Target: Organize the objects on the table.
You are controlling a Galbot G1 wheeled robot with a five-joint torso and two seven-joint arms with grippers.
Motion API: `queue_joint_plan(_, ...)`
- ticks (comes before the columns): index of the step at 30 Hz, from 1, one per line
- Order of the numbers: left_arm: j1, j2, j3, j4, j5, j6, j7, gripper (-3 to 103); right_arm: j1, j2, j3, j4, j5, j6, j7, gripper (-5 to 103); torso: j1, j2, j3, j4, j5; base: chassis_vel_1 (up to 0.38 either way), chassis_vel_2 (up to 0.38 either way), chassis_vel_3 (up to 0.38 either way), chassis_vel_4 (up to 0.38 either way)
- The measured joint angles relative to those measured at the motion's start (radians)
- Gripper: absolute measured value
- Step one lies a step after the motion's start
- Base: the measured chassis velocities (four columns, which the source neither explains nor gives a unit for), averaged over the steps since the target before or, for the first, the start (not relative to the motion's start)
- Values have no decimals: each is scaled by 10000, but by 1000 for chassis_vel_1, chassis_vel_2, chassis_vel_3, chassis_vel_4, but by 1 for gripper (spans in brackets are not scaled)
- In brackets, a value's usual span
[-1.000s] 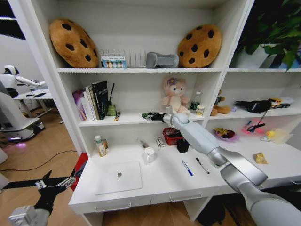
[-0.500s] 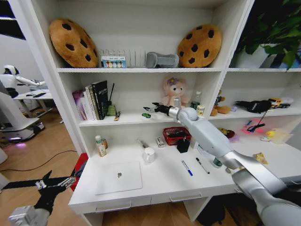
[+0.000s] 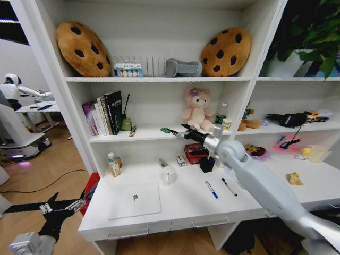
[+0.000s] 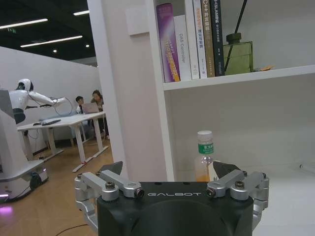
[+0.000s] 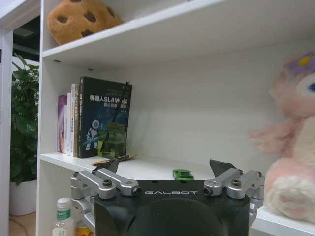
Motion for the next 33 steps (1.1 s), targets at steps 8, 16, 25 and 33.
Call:
queue_joint_plan(8, 0, 0, 0, 0, 0, 0, -1, 100, -5521, -112, 3155, 2013, -1465, 1595, 665, 100, 0, 0, 1, 7, 1, 0, 0, 0, 0)
queue_joint_plan(16, 0, 0, 1, 0, 0, 1, 1, 100, -8783, 1765, 4845, 2452, -3232, 2199, 2286, 100, 0, 0, 1, 6, 3, 0, 0, 0, 0)
queue_joint_plan(25, -1, 0, 0, 0, 0, 1, 0, 100, -12986, 4688, 6407, 2625, -5978, 3869, 1361, 100, -3, 1, 0, 5, 0, 0, 0, 0, 0)
queue_joint_plan(33, 0, 0, 0, 0, 0, 2, 0, 100, -12456, 4610, 6098, 2547, -6154, 3598, 1380, 100, 1, -2, 3, 10, -2, 0, 0, 0, 0)
